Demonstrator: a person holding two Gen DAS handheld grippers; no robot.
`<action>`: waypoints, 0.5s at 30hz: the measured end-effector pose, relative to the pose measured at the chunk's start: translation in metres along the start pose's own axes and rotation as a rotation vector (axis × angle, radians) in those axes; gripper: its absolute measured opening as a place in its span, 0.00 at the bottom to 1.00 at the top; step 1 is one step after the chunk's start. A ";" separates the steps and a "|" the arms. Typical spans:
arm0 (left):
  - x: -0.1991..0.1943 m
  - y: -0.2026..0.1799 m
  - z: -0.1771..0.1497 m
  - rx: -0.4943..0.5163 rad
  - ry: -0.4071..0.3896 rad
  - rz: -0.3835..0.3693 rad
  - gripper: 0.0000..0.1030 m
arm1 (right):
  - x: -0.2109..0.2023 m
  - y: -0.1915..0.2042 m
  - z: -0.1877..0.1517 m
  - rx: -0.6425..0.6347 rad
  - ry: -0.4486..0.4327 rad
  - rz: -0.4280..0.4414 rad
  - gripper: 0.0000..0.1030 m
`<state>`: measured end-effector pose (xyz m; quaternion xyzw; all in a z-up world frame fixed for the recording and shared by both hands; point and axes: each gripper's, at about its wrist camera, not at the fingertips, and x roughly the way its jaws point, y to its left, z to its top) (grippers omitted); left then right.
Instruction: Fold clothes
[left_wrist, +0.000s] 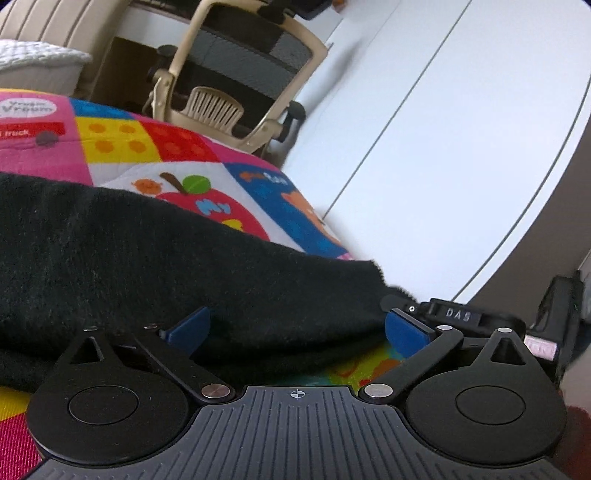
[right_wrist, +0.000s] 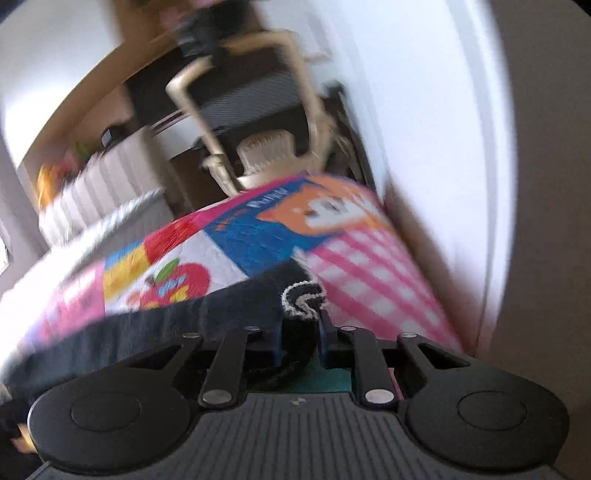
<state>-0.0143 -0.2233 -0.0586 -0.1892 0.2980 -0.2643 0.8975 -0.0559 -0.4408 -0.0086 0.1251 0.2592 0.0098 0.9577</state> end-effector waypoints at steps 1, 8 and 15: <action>0.000 -0.001 0.000 0.006 0.001 0.005 1.00 | -0.004 0.010 0.000 -0.084 -0.028 -0.012 0.17; 0.004 -0.014 0.008 0.061 0.047 0.074 1.00 | -0.014 0.059 -0.015 -0.542 -0.039 -0.001 0.17; 0.023 -0.027 0.044 0.056 0.102 0.071 1.00 | -0.015 0.092 -0.044 -0.854 -0.052 0.006 0.19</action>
